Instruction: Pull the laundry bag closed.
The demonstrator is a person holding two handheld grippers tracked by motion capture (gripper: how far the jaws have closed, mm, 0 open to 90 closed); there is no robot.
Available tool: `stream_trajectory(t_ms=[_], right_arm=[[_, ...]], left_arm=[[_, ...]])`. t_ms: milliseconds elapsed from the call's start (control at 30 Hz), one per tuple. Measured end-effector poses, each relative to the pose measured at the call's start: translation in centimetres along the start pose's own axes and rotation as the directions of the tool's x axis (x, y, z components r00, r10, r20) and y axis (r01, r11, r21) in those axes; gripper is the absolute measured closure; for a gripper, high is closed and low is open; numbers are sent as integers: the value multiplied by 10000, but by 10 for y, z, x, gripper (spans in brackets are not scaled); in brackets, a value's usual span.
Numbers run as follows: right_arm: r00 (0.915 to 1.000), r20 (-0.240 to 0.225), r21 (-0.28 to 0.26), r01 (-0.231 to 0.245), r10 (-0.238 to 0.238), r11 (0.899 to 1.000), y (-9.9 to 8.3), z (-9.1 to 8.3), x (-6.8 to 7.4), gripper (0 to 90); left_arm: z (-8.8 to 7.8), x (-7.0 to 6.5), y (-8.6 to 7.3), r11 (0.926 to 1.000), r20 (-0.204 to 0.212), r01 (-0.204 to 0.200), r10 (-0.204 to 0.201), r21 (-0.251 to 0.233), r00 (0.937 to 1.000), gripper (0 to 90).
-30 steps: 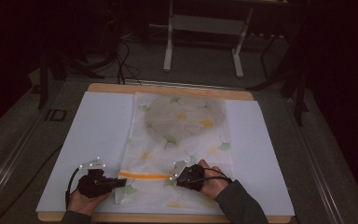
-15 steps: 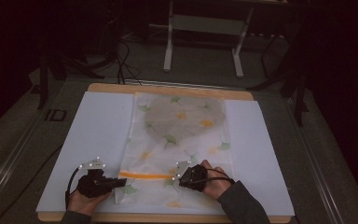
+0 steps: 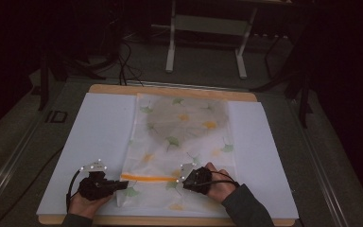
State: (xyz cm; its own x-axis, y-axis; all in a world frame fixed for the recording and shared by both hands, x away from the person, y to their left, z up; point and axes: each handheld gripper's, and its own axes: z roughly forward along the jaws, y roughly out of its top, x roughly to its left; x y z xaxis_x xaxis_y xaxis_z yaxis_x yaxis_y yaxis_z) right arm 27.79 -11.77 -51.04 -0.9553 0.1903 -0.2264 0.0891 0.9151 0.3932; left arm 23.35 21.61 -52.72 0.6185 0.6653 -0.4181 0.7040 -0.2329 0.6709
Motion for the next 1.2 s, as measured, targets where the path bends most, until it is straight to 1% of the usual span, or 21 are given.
stream_trajectory(t_ms=[133,233,367,500,600,700,867,1000,1067,1100,1133,1200], right_arm=[[10000,38,145,34,-35,9999,-2,-1,0,900],[10000,17,150,-89,88,9998,-8,-3,-2,900],[9999,45,202,-131,131,9997,-14,-6,-3,900],[9998,-48,229,-194,195,9996,-20,-8,-4,900],[9999,-37,252,-125,126,9996,-22,-9,-5,900],[9999,79,400,-92,88,9992,-23,-10,-5,900],[9999,109,384,-132,127,9992,-26,-13,-6,900],[9999,125,441,-66,61,9990,-25,-14,-6,900],[9996,270,526,-2,-12,9986,-26,-15,-7,900],[9998,197,497,-56,46,9987,-26,-16,-7,900],[9997,225,475,-29,19,9989,-27,-17,-7,900],[9996,283,599,49,-66,9982,-27,-19,-7,900]], left_arm=[[-1,1,0,10000,-30,53,-53,-22,10000,887],[-1,1,0,10000,-52,54,-54,7,10000,887],[-1,1,0,10000,-48,54,-54,-1,10000,887],[-1,1,-1,10000,-55,59,-59,-2,10000,887],[-1,1,0,10000,-51,43,-43,-3,10000,888],[-1,1,0,10000,-72,46,-46,-3,10000,888],[-1,1,0,10000,-40,57,-57,4,10000,887],[-1,1,0,10000,-45,50,-50,-6,10000,887],[-1,1,0,10000,-23,53,-53,-14,10000,887],[-1,1,0,10000,-13,37,-37,-10,10000,887],[0,1,0,10000,6,38,-38,-3,10000,887],[0,1,0,10000,-4,52,-52,8,10000,887]])
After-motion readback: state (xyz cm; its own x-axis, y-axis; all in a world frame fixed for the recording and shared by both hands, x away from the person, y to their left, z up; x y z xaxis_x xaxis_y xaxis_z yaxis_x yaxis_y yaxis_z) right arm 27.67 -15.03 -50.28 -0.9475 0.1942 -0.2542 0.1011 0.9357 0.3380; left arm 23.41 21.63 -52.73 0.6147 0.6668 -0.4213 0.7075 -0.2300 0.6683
